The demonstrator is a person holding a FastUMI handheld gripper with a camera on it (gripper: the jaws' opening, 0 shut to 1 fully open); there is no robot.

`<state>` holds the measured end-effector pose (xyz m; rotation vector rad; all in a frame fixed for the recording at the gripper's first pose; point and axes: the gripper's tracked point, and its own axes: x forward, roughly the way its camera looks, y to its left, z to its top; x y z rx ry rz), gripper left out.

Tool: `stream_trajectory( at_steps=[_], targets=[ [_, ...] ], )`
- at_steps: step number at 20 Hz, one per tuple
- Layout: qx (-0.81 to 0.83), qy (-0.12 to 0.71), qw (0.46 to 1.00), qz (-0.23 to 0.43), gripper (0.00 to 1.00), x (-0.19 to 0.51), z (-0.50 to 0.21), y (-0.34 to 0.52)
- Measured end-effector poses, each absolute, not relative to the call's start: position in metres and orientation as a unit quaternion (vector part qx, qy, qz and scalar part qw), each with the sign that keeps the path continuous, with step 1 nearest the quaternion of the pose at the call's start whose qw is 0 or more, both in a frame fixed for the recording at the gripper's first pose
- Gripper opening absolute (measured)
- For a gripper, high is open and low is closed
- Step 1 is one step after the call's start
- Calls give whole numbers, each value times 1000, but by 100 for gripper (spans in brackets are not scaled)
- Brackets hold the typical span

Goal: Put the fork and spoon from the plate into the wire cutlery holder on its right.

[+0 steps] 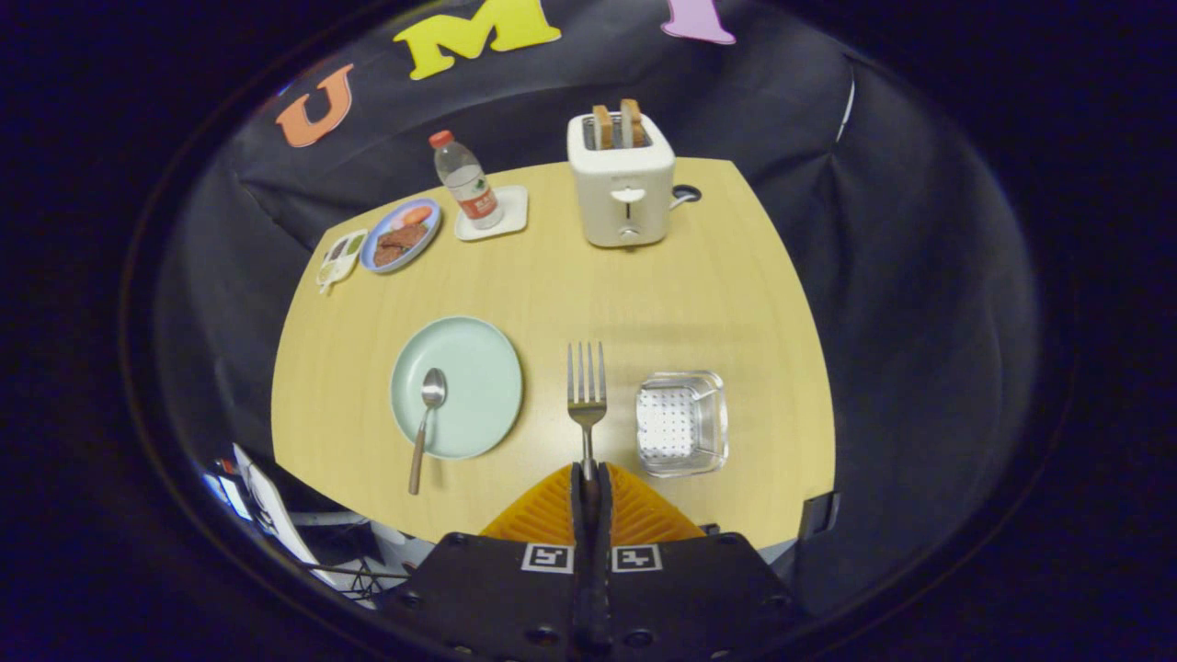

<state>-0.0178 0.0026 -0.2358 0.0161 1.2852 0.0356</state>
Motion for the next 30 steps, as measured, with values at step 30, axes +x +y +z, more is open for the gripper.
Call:
stream_trajectory(
  at_steps=[30],
  targets=[
    [112, 666, 738, -17, 40, -7, -291, -43]
  ],
)
